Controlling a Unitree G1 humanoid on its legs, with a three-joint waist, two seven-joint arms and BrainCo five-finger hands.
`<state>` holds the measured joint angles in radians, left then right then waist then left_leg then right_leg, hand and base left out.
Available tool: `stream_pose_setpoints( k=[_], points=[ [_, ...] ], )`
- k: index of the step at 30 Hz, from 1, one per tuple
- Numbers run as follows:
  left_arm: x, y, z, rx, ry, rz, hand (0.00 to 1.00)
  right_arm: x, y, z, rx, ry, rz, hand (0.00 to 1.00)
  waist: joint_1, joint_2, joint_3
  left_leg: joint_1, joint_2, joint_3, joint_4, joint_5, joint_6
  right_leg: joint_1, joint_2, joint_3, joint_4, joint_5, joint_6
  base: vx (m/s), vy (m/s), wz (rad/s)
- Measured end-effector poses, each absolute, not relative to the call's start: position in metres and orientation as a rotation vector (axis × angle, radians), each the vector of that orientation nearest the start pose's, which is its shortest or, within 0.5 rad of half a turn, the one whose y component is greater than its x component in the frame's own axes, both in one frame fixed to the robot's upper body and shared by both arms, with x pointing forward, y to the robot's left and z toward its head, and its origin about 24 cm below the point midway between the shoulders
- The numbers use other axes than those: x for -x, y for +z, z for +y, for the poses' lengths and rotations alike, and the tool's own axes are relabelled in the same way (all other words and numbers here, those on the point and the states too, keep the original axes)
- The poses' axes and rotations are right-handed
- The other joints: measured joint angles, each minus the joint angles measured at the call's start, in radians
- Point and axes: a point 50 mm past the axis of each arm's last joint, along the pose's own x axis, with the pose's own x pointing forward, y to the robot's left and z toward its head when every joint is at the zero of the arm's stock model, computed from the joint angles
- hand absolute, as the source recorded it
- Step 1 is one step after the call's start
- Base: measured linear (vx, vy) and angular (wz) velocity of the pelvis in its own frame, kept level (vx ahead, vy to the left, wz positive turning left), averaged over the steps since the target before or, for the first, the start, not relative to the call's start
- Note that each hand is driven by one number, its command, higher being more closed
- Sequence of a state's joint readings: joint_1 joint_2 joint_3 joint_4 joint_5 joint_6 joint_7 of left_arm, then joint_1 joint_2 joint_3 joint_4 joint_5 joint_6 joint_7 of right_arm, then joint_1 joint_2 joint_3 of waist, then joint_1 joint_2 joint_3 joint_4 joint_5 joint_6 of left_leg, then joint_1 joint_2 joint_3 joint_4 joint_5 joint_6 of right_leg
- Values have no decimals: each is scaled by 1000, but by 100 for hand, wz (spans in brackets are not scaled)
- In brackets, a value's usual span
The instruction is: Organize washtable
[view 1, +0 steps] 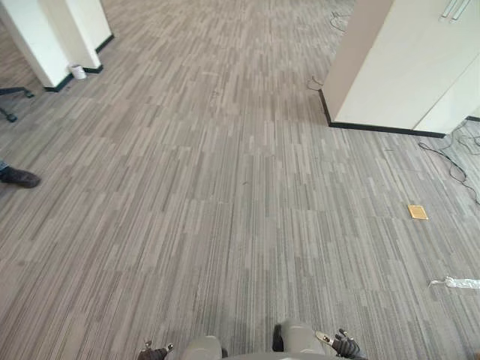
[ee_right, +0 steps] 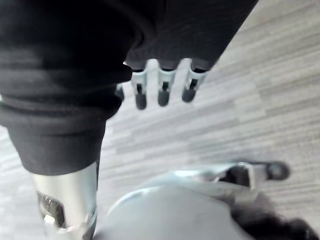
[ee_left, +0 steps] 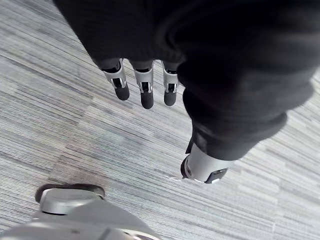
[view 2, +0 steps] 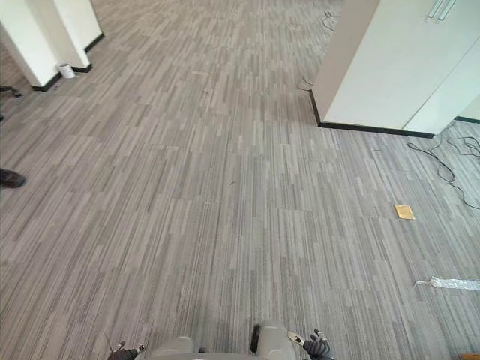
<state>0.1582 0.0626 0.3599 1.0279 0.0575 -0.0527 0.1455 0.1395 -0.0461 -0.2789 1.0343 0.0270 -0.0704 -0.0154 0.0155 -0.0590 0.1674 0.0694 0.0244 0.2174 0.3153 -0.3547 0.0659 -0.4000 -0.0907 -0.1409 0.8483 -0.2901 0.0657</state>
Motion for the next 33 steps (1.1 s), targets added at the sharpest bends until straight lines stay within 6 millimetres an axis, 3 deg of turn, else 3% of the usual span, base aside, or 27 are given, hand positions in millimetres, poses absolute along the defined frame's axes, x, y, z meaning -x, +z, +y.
stream_pose_setpoints(
  k=[3, 4, 6, 7, 8, 9, 10, 11, 13, 14, 16, 18, 19, 20, 21, 22, 23, 24, 25, 26, 27, 28, 29, 30, 31, 32, 33],
  points=[
    [-73, -160, 222, 4, 490, 1096, 0, -71, -160, -213, -110, -385, 1071, 0, -17, 38, 21, 103, 43, -18, -43, -20, -36, -68, 17, -43, -346, 84, -22, 626, -16, 43],
    [-77, -160, 217, 16, 483, 1088, 0, -67, -160, -216, -113, -402, 1078, 0, -18, 54, 21, 154, 62, -25, -58, -31, -64, -72, 23, -50, -524, 172, -23, 648, -67, 44],
    [-74, -160, 218, 17, 490, 1092, 0, -61, -161, -214, -113, -401, 1093, 0, -16, 43, 13, 209, 69, -46, -41, -43, -100, -72, 23, -52, -595, 222, -66, 647, -108, 23],
    [-70, -161, 216, 24, 493, 1104, 0, -59, -162, -212, -116, -395, 1103, 0, -20, 50, -1, 223, 87, -79, 25, -45, -119, -74, 33, -48, -544, 350, -120, 819, -193, 12],
    [-70, -162, 212, 39, 487, 1106, 0, -58, -162, -215, -102, -394, 1107, 0, -21, 61, -13, 212, 110, -87, 109, -18, -161, -69, 44, -58, -491, 395, -108, 970, -225, 0],
    [-69, -164, 205, 68, 487, 1113, 0, -59, -159, -224, -74, -398, 1102, 0, -21, 103, -20, 159, 164, -115, 282, 74, -142, -45, 79, -80, -438, 345, -98, 794, -163, -14],
    [-68, -164, 202, 81, 491, 1115, 0, -59, -159, -226, -69, -399, 1101, 0, -22, 115, -21, 130, 178, -124, 348, 132, -121, -34, 93, -80, -431, 323, -101, 781, -127, -35],
    [-66, -164, 202, 119, 533, 1112, 0, -62, -157, -229, -50, -393, 1090, 0, -19, 133, -19, 24, 220, -141, 558, 444, -123, 30, 132, -69, -443, 268, -125, 788, -119, -44],
    [-66, -163, 205, 121, 550, 1102, 0, -61, -157, -230, -40, -391, 1100, 0, 2, 134, -14, -133, 290, -118, 824, 353, -91, 134, 176, -43, -489, 223, -158, 827, -124, -48],
    [-66, -162, 213, 102, 558, 1096, 0, -64, -159, -225, -47, -376, 1108, 0, 6, 107, 1, -216, 286, -119, 901, 273, -81, 229, 180, -24, -533, 206, -160, 690, -94, -34],
    [-65, -160, 223, 66, 561, 1093, 0, -71, -161, -215, -43, -332, 1108, 0, 17, 64, 12, -333, 243, -118, 867, 197, -92, 358, 172, 12, -621, 182, -164, 693, -60, -34],
    [-64, -160, 220, 47, 533, 1097, 0, -83, -160, -213, -28, -297, 1096, 0, 40, 48, 18, -471, 180, -120, 623, 158, -110, 452, 164, 52, -667, 133, -143, 613, 51, -42],
    [-63, -160, 220, 47, 532, 1101, 0, -86, -160, -213, -27, -295, 1091, 0, 49, 49, 19, -489, 168, -116, 530, 159, -111, 470, 161, 63, -671, 118, -137, 521, 141, -46],
    [-60, -161, 219, 47, 531, 1109, 0, -90, -159, -213, -23, -291, 1084, 0, 59, 46, 21, -501, 139, -102, 324, 167, -120, 503, 151, 90, -684, 86, -128, 527, 194, -47],
    [-53, -162, 218, 38, 521, 1126, 0, -95, -158, -213, -19, -284, 1074, 0, 66, 51, 22, -504, 110, -104, 95, 203, -158, 543, 141, 109, -696, 47, -118, 538, 221, -49],
    [-51, -163, 216, 36, 514, 1134, 0, -96, -158, -213, -14, -281, 1070, 0, 69, 58, 20, -497, 107, -104, -5, 219, -176, 560, 140, 122, -700, 26, -115, 611, 289, -69],
    [-44, -164, 214, 27, 501, 1155, 0, -94, -159, -211, -3, -263, 1082, 0, 89, 53, 15, -489, 105, -91, -52, 367, -166, 600, 122, 171, -705, -23, -109, 543, 274, -59],
    [-41, -164, 215, 24, 504, 1162, 0, -94, -160, -208, -5, -254, 1084, 0, 94, 53, 8, -490, 97, -86, -43, 384, -151, 606, 114, 179, -702, -31, -106, 683, 334, -57],
    [-40, -164, 218, 9, 499, 1164, 0, -97, -162, -196, -9, -215, 1087, 0, 101, 22, -4, -520, 74, -77, 26, 388, -124, 599, 87, 201, -675, -48, -118, 695, 315, -26],
    [-41, -163, 220, 1, 498, 1161, 0, -95, -163, -188, -14, -192, 1093, 0, 105, 9, -10, -545, 61, -71, 108, 346, -60, 564, 68, 225, -580, -54, -105, 689, 313, -24],
    [-40, -163, 221, -2, 498, 1163, 0, -95, -164, -184, -21, -185, 1094, 0, 106, -1, -11, -546, 51, -62, 146, 314, -32, 542, 55, 238, -502, -62, -85, 712, 327, -13],
    [-35, -163, 226, -14, 503, 1182, 0, -96, -164, -180, -32, -181, 1091, 0, 103, -29, -13, -526, 21, -43, 212, 233, -7, 490, 31, 261, -303, -59, 4, 692, 319, 7],
    [-32, -164, 227, -22, 499, 1197, 0, -98, -164, -179, -34, -177, 1086, 0, 88, -38, -11, -483, -1, -32, 277, 149, 14, 435, 17, 284, -86, 19, 160, 684, 298, 19],
    [-31, -164, 228, -28, 493, 1202, 0, -99, -163, -179, -35, -176, 1083, 0, 79, -39, -10, -453, -12, -34, 303, 111, 23, 415, 16, 293, 14, 82, 213, 645, 254, 24],
    [-30, -164, 228, -41, 481, 1207, 0, -100, -163, -178, -32, -168, 1083, 0, 77, -32, -5, -406, -26, -37, 326, 55, 35, 387, 14, 290, 144, 120, 211, 613, 213, 14],
    [-30, -164, 230, -61, 462, 1211, 0, -100, -163, -177, -34, -159, 1083, 0, 77, -33, -5, -331, -41, -36, 325, 10, 49, 335, -1, 264, 264, 102, 193, 859, 243, -2],
    [-30, -164, 231, -69, 459, 1211, 0, -102, -162, -178, -36, -152, 1070, 0, 75, -31, -7, -219, -58, -43, 268, -33, 55, 244, -21, 182, 321, 45, 100, 614, 155, -9]
  ],
)
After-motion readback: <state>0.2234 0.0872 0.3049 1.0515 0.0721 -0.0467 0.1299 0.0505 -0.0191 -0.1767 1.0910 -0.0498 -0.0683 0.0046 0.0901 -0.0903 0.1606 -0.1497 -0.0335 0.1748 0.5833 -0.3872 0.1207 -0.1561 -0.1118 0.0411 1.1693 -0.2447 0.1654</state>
